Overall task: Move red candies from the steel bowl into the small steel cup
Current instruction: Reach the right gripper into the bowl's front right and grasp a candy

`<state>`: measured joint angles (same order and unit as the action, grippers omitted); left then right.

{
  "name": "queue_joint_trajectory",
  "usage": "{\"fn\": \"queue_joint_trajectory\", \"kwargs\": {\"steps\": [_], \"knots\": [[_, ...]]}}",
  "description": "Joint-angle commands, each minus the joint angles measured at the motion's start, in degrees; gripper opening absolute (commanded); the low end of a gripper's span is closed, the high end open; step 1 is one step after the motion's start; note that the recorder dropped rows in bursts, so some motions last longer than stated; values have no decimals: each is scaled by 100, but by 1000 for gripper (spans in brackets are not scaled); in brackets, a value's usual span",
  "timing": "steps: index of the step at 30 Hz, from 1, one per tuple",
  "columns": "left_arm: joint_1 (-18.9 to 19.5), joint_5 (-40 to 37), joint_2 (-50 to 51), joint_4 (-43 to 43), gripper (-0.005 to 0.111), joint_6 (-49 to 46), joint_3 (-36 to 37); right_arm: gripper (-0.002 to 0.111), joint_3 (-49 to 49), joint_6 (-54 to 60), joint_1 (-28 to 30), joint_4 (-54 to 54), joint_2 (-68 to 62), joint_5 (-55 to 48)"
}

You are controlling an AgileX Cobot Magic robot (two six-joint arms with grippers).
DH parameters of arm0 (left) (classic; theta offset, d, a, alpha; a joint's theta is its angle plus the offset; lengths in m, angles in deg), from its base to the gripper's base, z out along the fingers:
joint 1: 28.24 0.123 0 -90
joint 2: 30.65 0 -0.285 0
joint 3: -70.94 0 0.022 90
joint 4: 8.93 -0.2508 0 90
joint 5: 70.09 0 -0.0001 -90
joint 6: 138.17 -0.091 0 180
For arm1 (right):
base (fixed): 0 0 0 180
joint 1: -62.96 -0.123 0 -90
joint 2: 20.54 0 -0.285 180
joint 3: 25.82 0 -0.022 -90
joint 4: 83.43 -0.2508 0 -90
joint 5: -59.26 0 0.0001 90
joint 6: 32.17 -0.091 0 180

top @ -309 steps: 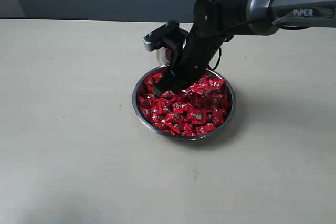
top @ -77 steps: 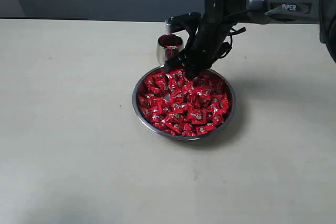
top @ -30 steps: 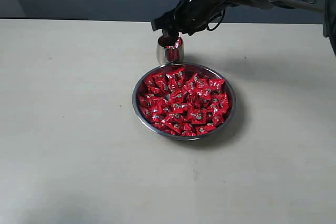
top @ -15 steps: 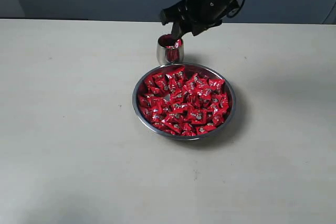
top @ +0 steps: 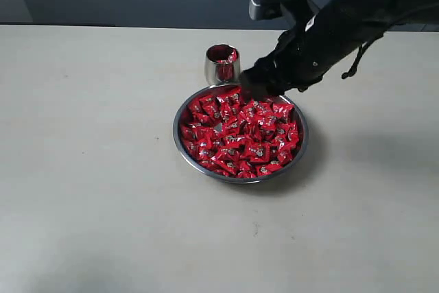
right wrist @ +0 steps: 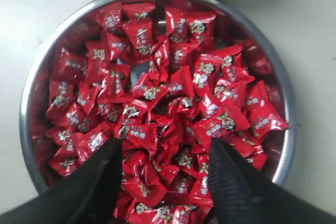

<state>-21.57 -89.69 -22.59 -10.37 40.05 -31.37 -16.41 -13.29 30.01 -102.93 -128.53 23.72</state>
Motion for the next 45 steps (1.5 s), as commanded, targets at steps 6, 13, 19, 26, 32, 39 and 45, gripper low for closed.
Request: {"fn": "queue_joint_trajectory", "kwargs": {"steps": [6, 13, 19, 26, 32, 39, 45], "knots": [[-46, 31, -27, -11, 0, 9, -48, 49, 773, 2001, 10, -1061, 71, 543], [-46, 31, -27, -11, 0, 9, -48, 49, 1453, 2776, 10, -1101, 71, 1324], [-46, 31, -27, -11, 0, 9, -48, 49, 1547, 3114, 10, -1340, 60, 1197], [-46, 31, -27, -11, 0, 9, -48, 49, 1547, 3233, 10, -1542, -279, 1597], [-46, 31, -27, -11, 0, 9, -48, 49, 1475, 3512, -277, -1758, -520, 1762], [-46, 31, -27, -11, 0, 9, -48, 39, 1475, 3520, -504, -1808, -543, 1935], [-46, 31, -27, -11, 0, 9, -48, 0, 1475, 3520, -504, -1807, -726, 2095]]}}
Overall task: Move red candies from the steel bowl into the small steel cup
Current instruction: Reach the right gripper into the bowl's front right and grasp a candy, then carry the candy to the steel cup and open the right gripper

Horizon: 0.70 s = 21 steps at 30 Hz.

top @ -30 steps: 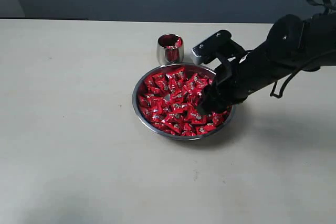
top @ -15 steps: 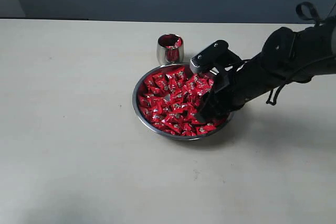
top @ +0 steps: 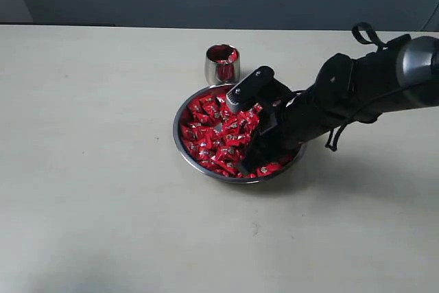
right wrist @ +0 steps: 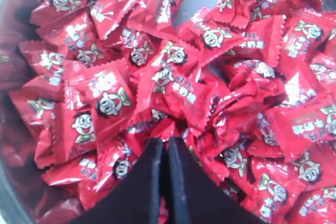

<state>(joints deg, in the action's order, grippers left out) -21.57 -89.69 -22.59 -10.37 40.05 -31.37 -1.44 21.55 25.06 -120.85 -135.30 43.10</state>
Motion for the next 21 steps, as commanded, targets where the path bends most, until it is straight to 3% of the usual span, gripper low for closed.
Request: {"fn": "queue_joint_trajectory", "kwargs": {"steps": [1, 9, 13, 21], "knots": [[-46, 31, -27, -11, 0, 9, -48, 0, -22, 36, -9, -15, 8, 171], [-46, 31, -27, -11, 0, 9, -48, 0, -22, 12, -9, -41, 856, 126], [-46, 31, -27, -11, 0, 9, -48, 0, -65, 12, -9, -134, 1094, 630], [-46, 31, -27, -11, 0, 9, -48, 0, -1502, -1, 80, -213, 367, 219]]}}
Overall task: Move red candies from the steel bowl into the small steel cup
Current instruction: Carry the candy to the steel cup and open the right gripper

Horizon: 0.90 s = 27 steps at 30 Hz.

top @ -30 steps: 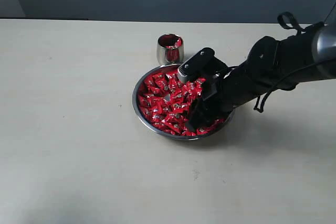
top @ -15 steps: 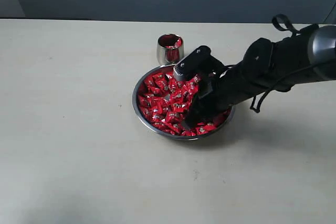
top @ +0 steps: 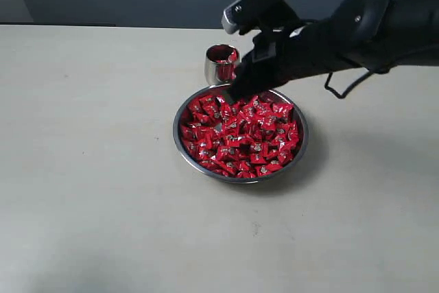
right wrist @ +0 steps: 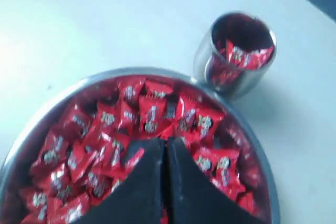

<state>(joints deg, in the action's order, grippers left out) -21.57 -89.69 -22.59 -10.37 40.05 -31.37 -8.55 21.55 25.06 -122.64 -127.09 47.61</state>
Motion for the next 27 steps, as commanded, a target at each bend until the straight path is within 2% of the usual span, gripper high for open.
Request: {"fn": "queue_joint_trajectory", "kwargs": {"steps": [1, 8, 13, 24, 27], "knots": [[-46, 31, -27, -11, 0, 9, -48, 0, -1006, -97, 137, -60, -591, -317], [-46, 31, -27, -11, 0, 9, -48, 0, -2821, -212, 457, -379, -1892, -1148], [-46, 31, -27, -11, 0, 9, -48, 0, -3678, -595, 535, -352, -2635, -1122], [-46, 31, -27, -11, 0, 9, -48, 0, -4116, -984, 776, -221, -3207, -1046], [-46, 31, -27, -11, 0, 9, -48, 9, -4116, -984, 801, -196, -3212, -1097]]}}
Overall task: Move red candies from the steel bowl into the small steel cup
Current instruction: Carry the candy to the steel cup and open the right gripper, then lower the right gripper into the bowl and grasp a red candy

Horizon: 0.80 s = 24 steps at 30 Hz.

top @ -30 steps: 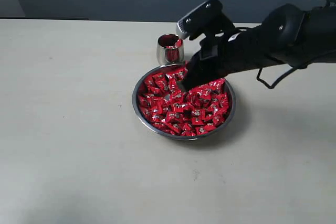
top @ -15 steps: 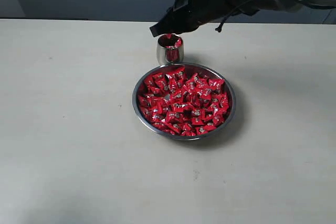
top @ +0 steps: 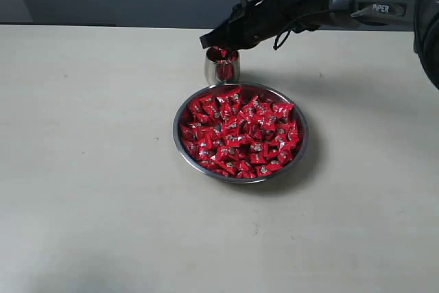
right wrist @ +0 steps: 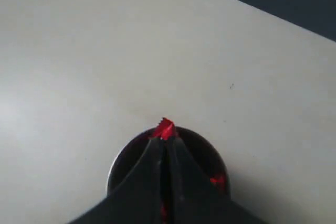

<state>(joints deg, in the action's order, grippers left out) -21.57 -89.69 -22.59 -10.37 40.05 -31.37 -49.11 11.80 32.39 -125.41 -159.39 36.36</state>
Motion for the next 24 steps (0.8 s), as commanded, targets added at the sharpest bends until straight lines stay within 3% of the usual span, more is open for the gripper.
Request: {"fn": "queue_joint_trajectory", "kwargs": {"steps": [1, 4, 7, 10, 15, 20, 24], "knots": [[-46, 31, -27, -11, 0, 9, -48, 15, -60, -9, 70, 104, 9, 12], [-46, 31, -27, -11, 0, 9, -48, 38, -60, -9, 80, 117, 9, -39], [-46, 31, -27, -11, 0, 9, -48, 50, -60, -9, 80, 142, 77, -106], [-46, 31, -27, -11, 0, 9, -48, 50, -60, -9, 80, 142, 291, -447], [-46, 31, -27, -11, 0, 9, -48, 50, 51, -34, 80, 270, 849, -2335], [-46, 31, -27, -11, 0, 9, -48, 50, 935, -34, 69, 270, 1081, -2239], [-46, 31, -27, -11, 0, 9, -48, 50, 1490, -108, -55, 433, 1068, -1504]]}}
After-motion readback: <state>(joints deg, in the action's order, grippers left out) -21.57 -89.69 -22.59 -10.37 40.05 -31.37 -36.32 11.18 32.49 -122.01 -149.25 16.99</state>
